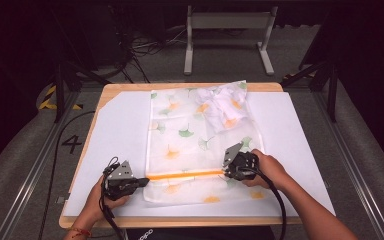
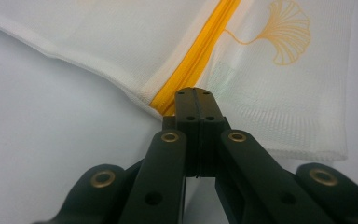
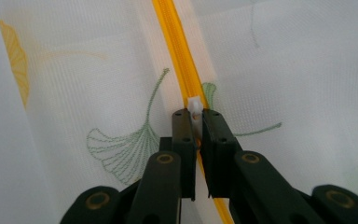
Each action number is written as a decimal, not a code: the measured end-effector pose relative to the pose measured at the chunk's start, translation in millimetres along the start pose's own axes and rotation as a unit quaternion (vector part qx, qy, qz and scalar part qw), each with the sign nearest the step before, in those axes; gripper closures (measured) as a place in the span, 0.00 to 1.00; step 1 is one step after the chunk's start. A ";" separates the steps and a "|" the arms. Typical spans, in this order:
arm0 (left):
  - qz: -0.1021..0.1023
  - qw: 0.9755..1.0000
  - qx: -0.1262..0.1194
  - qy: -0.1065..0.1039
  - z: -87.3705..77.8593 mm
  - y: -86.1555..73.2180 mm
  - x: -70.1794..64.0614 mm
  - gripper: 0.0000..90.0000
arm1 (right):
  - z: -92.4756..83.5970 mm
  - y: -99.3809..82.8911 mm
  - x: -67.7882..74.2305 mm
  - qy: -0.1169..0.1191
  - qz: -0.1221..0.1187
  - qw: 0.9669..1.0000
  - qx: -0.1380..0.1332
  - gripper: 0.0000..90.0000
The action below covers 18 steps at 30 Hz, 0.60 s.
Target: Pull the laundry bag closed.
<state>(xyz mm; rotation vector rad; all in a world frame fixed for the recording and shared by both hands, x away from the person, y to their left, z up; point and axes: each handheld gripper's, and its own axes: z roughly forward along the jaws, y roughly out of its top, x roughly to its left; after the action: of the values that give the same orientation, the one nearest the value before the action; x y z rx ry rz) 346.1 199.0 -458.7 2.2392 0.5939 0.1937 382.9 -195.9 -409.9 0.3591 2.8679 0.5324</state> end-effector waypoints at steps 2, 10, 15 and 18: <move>0.000 1.000 0.000 0.000 0.0 0.0 0.0 1.00 | -1.0 -3.3 0.0 -0.003 0.004 1.000 0.005 0.94; -0.001 1.000 0.000 0.000 0.0 -0.1 0.1 1.00 | -6.3 -18.3 -4.7 -0.006 0.019 1.000 0.003 0.94; 0.000 1.000 -0.001 0.000 0.0 -0.1 0.1 1.00 | -9.7 -25.2 -5.7 -0.006 0.027 1.000 -0.001 0.94; 0.000 1.000 -0.001 0.000 0.0 -0.1 0.1 1.00 | -12.9 -29.7 -7.0 -0.010 0.031 0.999 -0.001 0.94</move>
<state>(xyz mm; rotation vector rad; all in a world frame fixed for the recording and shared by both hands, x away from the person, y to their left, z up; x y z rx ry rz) 346.2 199.1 -458.8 2.2373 0.5939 0.1935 380.6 -228.9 -408.2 0.4530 2.8439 0.5405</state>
